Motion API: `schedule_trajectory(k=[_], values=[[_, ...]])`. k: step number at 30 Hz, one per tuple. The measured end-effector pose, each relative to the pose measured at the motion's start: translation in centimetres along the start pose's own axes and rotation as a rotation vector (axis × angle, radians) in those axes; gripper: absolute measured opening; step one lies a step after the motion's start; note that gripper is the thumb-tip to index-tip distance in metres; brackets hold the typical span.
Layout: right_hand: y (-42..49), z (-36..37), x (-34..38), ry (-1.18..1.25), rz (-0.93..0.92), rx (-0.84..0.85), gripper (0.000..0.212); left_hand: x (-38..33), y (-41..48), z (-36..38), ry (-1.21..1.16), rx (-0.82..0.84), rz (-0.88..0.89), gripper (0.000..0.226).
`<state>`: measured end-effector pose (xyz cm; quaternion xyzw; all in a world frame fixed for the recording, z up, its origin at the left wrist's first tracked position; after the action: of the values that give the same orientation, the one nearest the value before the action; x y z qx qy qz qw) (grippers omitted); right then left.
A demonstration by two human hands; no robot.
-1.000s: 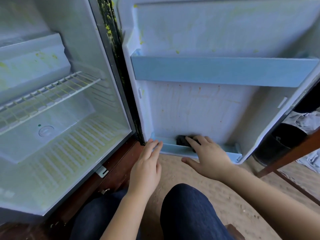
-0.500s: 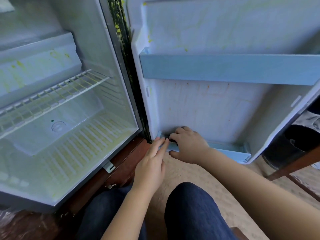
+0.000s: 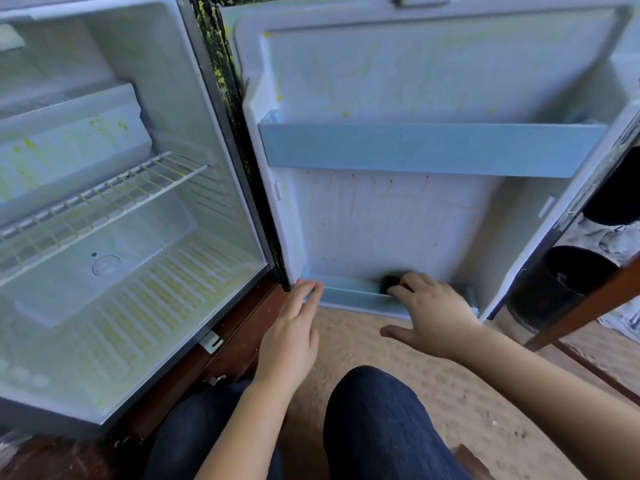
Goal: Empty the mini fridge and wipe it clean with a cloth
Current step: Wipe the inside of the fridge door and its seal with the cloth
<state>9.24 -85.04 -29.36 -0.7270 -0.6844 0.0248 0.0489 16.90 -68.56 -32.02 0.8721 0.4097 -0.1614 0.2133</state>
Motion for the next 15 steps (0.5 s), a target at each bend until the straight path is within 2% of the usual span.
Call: schedule_trajectory(k=[4,8,15], values=[[3.8,-0.2,3.9,0.035,-0.084,-0.013,0.068,0.3,0.0,0.3,0.001,0.013,0.018,0.07],[7.6,-0.4,7.5,0.128,-0.16,-0.027,0.057,-0.1,-0.2,-0.3,-0.018,-0.004,0.026,0.07],[6.5,-0.1,5.6,0.273,-0.187,-0.062,0.049,-0.1,-0.4,-1.4,0.067,-0.079,0.037,0.067]])
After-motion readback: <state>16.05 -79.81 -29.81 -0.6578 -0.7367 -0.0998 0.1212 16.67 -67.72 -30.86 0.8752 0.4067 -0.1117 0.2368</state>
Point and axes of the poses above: each hand's wrist, its own y-axis towards the middle knuckle, its own z-axis out of the palm, x = y × z, the point moved 10 cm from there along y, towards the middle knuckle, and after that the axes turned 8 degrees about -z, right-handed, at the moved point
